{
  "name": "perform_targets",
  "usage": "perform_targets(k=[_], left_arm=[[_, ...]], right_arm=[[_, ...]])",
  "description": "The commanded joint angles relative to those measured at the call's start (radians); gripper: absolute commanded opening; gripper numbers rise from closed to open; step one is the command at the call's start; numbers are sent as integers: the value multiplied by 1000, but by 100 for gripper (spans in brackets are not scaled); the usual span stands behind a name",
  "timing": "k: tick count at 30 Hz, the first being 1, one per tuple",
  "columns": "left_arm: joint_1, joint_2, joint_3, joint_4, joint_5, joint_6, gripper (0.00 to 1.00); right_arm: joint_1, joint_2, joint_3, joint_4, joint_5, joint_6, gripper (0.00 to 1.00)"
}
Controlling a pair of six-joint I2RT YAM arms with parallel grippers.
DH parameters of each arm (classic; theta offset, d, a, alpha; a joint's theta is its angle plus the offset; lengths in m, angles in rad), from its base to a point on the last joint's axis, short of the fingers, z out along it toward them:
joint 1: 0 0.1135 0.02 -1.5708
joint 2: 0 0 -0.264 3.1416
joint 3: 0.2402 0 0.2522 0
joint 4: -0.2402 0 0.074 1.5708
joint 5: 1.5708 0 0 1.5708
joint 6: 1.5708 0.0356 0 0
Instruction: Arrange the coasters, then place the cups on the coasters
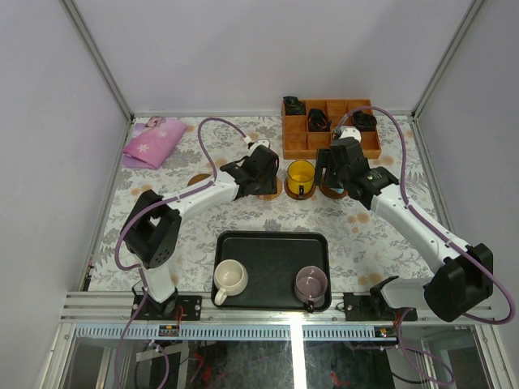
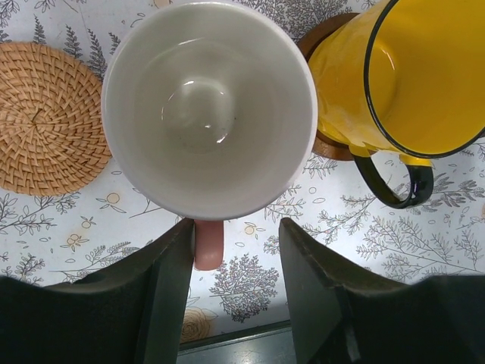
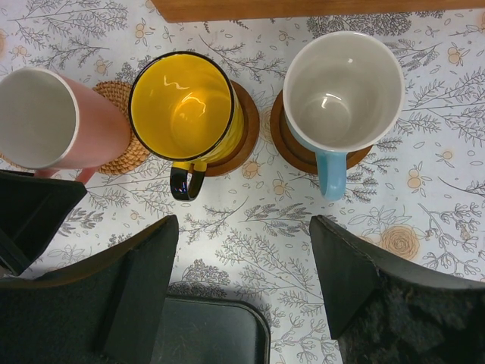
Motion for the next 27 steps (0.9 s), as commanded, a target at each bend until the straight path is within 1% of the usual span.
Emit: perform_targets(k=[1, 6, 10, 16, 21, 24, 25, 27], left_arm=[[-11, -9, 25, 31, 3, 1, 47], [-16, -8, 24, 28, 0, -1, 49], [-16, -8, 25, 26, -6, -2, 54], [-17, -33, 11, 6, -30, -11, 70], [-18, -94, -20, -46, -60, -13, 87], [-16, -160, -52, -99, -65, -1, 98], [-18, -200, -68, -118, -56, 14, 100], [-19, -268, -105, -176, -30, 59, 100]], right_arm=[[-9, -14, -2, 39, -21, 10, 77], [-9, -23, -10, 41, -24, 17, 77], [-9, -26, -17, 43, -27, 20, 77], [-9, -32, -21, 43, -33, 20, 77], [-9, -32, -18, 46, -33, 8, 77], [-9, -26, -4, 50, -34, -2, 78], [-9, -22, 2, 53, -37, -4, 78], [-9, -11, 16, 55, -46, -10, 78]])
